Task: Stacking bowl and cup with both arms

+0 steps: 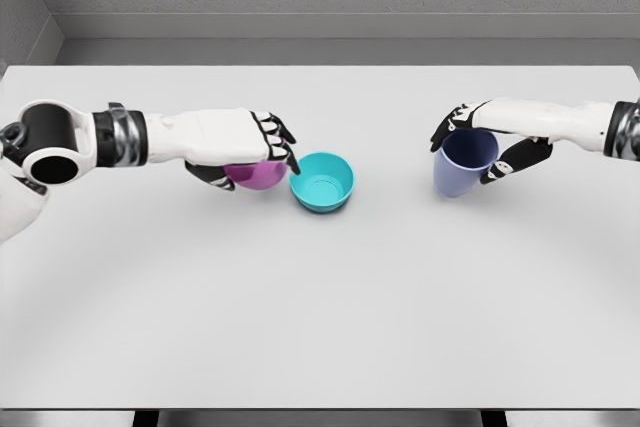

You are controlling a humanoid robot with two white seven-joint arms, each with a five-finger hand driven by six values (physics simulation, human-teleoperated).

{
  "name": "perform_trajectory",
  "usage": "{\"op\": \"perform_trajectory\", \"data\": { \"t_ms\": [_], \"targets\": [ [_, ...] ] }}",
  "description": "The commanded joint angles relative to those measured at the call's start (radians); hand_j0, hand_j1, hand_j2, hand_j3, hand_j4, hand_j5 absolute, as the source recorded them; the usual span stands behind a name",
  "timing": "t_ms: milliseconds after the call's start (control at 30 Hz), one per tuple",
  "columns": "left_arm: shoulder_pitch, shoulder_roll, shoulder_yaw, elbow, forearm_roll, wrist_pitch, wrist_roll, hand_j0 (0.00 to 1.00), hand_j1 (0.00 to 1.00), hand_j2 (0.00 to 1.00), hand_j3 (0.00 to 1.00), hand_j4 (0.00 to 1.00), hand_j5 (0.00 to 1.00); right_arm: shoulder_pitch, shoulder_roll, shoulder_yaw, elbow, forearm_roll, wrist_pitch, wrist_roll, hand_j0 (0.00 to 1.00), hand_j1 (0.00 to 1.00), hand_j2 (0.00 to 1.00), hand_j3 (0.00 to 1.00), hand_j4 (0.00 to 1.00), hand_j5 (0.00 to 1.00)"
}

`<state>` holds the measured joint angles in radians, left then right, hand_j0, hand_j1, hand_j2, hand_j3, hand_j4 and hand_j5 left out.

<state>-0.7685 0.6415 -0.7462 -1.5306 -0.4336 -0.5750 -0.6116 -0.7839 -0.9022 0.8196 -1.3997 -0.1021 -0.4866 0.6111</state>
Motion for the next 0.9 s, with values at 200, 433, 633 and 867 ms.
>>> {"op": "perform_trajectory", "data": {
  "t_ms": [200,433,633,867],
  "targets": [
    [-0.008,-0.034,0.001,0.003,-0.013,0.003,0.001,0.78,0.78,0.78,0.78,0.78,0.78,-0.008,-0.004,-0.005,-0.010,-0.008,0.002,0.000,0.67,0.67,0.67,0.67,0.67,0.67],
    [-0.015,-0.078,-0.001,0.007,-0.037,0.004,0.001,0.78,0.78,0.78,0.78,0.78,0.78,-0.015,-0.004,-0.008,-0.012,-0.010,0.002,0.000,0.67,0.67,0.67,0.67,0.67,0.67],
    [-0.034,-0.129,-0.002,0.047,-0.062,0.004,0.001,0.78,0.78,0.78,0.78,0.78,0.78,-0.023,-0.004,-0.008,-0.013,-0.010,0.000,0.000,0.67,0.67,0.67,0.67,0.67,0.67],
    [-0.037,-0.178,-0.004,0.090,-0.088,0.003,0.001,0.78,0.78,0.78,0.78,0.78,0.78,-0.034,-0.001,-0.008,-0.019,-0.010,0.002,0.000,0.67,0.67,0.67,0.67,0.67,0.67]
  ]
}}
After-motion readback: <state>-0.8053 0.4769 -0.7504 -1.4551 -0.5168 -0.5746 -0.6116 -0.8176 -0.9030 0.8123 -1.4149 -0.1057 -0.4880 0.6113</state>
